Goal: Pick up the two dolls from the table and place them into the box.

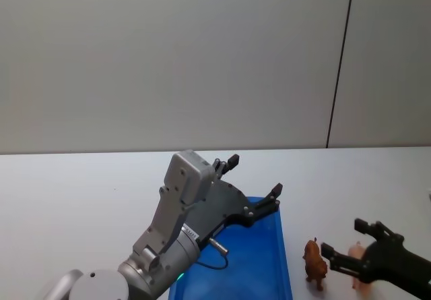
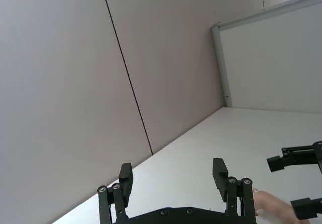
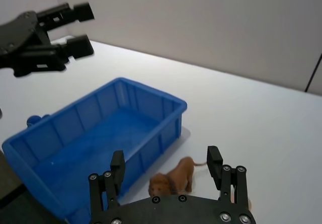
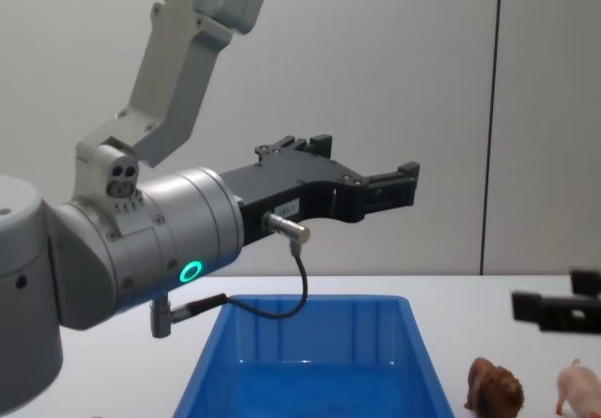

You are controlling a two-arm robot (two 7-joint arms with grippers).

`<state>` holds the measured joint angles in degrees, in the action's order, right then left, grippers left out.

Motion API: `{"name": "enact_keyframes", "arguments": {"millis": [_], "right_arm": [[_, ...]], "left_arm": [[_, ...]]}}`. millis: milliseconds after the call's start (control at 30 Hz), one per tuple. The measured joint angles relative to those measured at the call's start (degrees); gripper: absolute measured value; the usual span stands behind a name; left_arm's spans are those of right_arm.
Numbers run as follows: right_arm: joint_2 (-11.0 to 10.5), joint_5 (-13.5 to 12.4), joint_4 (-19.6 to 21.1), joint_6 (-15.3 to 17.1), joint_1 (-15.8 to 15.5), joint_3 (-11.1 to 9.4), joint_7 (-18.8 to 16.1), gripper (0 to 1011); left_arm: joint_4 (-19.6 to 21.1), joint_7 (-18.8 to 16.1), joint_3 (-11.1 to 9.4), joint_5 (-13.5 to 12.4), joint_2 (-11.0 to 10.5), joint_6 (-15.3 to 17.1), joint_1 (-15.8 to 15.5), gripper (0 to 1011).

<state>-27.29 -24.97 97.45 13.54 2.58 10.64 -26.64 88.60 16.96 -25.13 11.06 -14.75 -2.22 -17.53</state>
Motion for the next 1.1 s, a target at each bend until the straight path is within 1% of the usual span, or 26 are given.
{"name": "enact_keyframes", "arguments": {"millis": [100,200,300,400,633,900,1100], "right_arm": [[-0.9,-0.7,-0.3,1.1,-0.6,-0.4,-0.3,1001],[-2.2,-1.6,-0.6,2.0,-1.9,-1.2,-0.6,1001],[-3.1,-2.2,-0.7,2.3,-2.8,-1.6,-0.6,1001],[-4.4,-3.1,-0.7,2.5,-4.3,-2.4,-0.6,1001],[-6.3,-4.3,-0.7,2.7,-6.3,-3.5,-0.1,1001],[-6.8,-4.5,-1.3,3.6,-6.7,-3.7,0.6,1001],[-6.1,-3.7,-2.9,4.6,-5.8,-2.9,0.8,1001]], "left_arm": [[0.0,0.0,0.0,0.0,0.0,0.0,0.0,1001],[0.0,0.0,0.0,0.0,0.0,0.0,0.0,1002],[0.0,0.0,0.0,0.0,0.0,0.0,0.0,1001],[0.0,0.0,0.0,0.0,0.0,0.0,0.0,1002],[0.0,0.0,0.0,0.0,0.0,0.0,0.0,1001],[0.0,0.0,0.0,0.0,0.0,0.0,0.0,1001],[0.0,0.0,0.0,0.0,0.0,0.0,0.0,1002]]}}
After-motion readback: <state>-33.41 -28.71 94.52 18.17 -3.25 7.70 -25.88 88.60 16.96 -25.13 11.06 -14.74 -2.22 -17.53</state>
